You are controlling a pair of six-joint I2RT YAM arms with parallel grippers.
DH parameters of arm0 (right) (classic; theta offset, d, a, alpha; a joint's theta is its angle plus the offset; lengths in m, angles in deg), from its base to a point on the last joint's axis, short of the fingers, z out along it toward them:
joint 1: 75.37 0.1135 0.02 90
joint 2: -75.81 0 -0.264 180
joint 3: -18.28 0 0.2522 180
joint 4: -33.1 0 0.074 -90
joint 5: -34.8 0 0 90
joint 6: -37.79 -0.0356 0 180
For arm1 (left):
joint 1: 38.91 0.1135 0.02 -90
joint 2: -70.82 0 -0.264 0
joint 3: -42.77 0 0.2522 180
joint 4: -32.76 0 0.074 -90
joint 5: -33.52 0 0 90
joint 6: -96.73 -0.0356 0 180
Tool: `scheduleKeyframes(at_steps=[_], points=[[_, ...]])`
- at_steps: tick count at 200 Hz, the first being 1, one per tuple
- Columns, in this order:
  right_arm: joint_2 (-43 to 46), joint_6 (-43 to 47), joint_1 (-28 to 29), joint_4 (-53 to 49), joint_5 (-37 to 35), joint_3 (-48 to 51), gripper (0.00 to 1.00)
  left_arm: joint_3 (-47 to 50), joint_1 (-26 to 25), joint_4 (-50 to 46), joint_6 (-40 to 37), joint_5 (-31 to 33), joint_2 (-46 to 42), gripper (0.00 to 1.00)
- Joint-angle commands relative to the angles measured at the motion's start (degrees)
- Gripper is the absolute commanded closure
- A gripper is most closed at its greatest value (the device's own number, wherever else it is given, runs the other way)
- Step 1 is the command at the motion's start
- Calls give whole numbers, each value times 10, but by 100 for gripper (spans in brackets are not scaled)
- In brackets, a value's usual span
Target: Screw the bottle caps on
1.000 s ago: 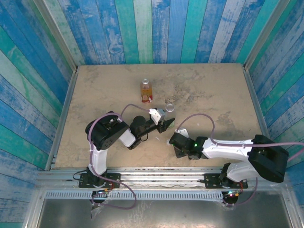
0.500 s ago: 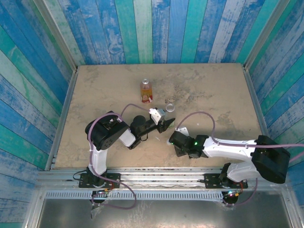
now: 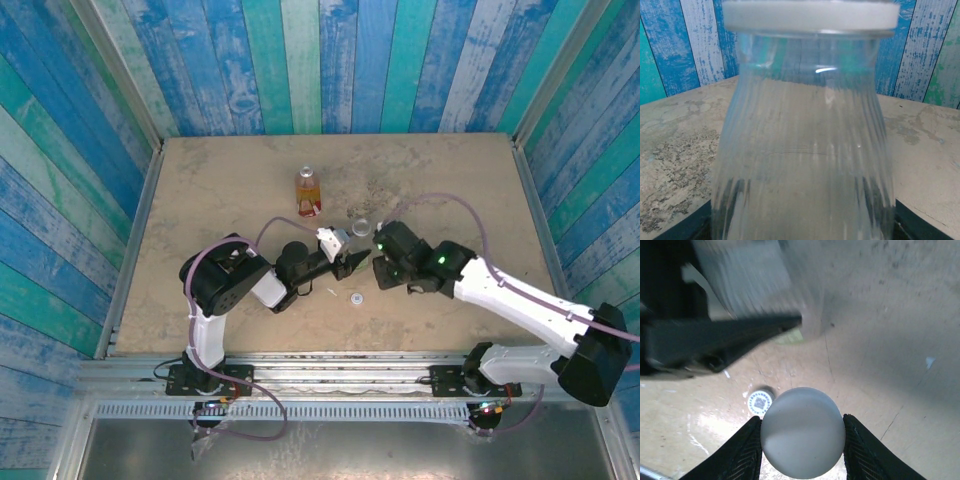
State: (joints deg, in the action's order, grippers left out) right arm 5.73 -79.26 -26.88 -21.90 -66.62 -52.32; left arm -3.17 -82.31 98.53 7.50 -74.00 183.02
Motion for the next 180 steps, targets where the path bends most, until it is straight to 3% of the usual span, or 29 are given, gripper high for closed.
scheduleKeyframes(at_steps=[1, 70, 180], points=[[-21, 82, -24, -67, 27, -78, 57, -3, -7, -57, -11, -13, 10, 43], [-137, 173, -56, -146, 61, -282, 57, -8, -7, -66, -14, -54, 17, 44], [-214, 183, -67, -184, 90, -336, 57, -18, -7, -64, -10, -70, 30, 44]])
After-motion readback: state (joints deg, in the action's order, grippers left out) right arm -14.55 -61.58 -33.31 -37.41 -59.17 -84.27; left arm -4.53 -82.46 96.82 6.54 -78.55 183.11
